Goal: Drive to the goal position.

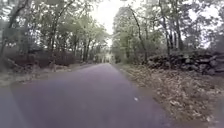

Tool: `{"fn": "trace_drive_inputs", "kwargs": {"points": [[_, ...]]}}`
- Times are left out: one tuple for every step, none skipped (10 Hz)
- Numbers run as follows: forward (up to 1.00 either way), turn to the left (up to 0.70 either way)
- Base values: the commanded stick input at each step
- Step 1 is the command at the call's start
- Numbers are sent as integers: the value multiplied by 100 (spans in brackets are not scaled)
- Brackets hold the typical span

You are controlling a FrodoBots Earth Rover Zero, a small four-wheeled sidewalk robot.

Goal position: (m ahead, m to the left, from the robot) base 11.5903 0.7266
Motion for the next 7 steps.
{"fn": "trace_drive_inputs", "kwargs": {"points": [[70, 0], [70, 0], [70, 0], [70, 0], [70, 0], [70, 0], [70, 0]]}}
